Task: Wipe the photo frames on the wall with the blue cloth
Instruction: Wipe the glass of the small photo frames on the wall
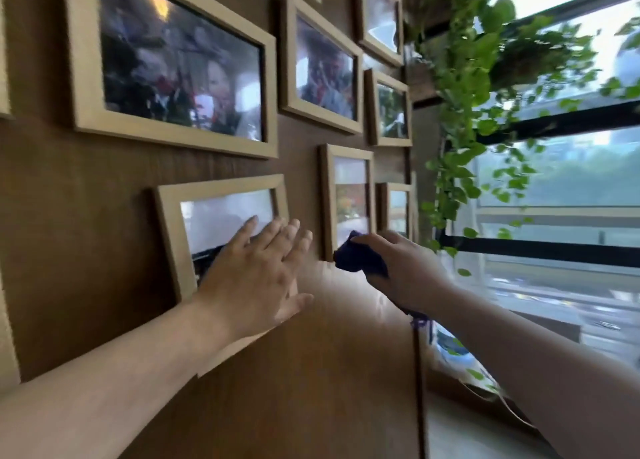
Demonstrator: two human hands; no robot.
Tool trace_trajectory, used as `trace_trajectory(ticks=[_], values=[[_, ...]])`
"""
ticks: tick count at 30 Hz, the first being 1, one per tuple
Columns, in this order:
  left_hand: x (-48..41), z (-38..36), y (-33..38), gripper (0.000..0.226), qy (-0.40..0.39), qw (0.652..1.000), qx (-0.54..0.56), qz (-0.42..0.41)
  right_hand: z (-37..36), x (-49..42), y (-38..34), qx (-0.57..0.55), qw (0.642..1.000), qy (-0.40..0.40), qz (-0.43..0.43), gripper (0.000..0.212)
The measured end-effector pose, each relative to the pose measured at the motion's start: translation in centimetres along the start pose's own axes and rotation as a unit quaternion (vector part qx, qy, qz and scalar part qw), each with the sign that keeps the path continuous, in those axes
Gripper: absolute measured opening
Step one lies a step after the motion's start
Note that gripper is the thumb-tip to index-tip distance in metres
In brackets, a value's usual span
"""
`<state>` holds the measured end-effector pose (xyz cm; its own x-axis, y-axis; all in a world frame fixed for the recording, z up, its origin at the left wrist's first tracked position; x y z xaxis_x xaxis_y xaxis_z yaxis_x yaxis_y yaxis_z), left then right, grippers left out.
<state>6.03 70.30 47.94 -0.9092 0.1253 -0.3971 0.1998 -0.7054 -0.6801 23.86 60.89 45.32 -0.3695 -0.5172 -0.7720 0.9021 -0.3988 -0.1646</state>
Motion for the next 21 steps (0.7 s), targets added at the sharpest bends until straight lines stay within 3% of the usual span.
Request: trace_trajectory(ticks=[8, 15, 21], values=[[4.6, 3.2, -5.7, 0.083, -0.045, 0.986, -0.118, 0.111, -2.7, -4.5, -10.0, -0.148, 0.984, 0.059, 0.084, 0.054], [7.7, 2.9, -8.6, 0.105, -0.084, 0.965, -0.171, 0.182, -2.6, -4.4, -17.6, -0.22, 0.957, 0.126, 0.142, 0.057], [7.8, 2.7, -9.0, 0.107, -0.067, 0.967, -0.165, 0.181, -3.7, -4.7, -17.0, -0.184, 0.955, 0.137, 0.187, 0.046]])
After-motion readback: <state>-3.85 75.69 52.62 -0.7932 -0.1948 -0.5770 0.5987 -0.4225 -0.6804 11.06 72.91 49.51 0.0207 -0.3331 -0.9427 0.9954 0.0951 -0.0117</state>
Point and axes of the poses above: each hand's wrist, its own x-axis away from the middle knuckle, its own z-axis out of the back of the hand, y = z × x, the point moved 6 cm from there along -x, towards the middle knuckle, and after that the axes turned 12 degrees about -z, right-handed, at the moved point
